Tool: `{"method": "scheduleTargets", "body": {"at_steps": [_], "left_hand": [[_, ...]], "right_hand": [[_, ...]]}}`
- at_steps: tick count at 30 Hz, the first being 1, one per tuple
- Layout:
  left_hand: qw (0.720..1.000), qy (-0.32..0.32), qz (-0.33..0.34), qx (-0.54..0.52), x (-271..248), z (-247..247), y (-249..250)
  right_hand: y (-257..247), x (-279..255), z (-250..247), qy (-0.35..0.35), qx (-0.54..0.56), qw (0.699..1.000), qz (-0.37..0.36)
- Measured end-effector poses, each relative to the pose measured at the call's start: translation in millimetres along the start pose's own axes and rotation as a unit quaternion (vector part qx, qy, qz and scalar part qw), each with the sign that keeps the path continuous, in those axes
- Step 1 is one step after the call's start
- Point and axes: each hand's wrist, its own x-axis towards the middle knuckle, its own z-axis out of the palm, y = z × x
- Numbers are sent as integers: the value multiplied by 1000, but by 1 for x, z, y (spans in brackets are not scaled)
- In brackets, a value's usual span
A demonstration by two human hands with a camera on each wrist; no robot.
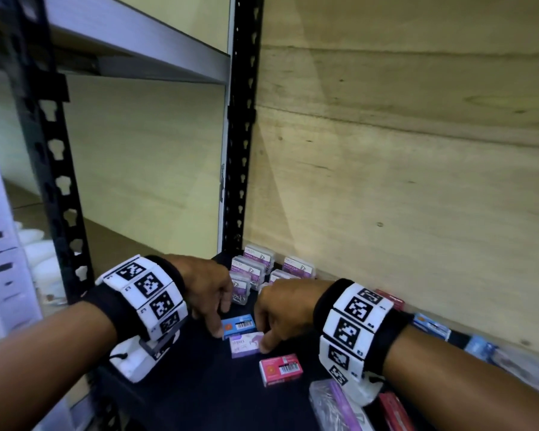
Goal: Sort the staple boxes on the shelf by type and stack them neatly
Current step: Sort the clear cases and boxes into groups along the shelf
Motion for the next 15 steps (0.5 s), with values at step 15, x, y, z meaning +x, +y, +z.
{"method": "scheduleTargets", "body": {"at_steps": [15], "left_hand": [[999, 25, 29, 22, 7, 12, 13]], "right_hand": [[32, -30, -1, 9, -5, 998, 58]]}}
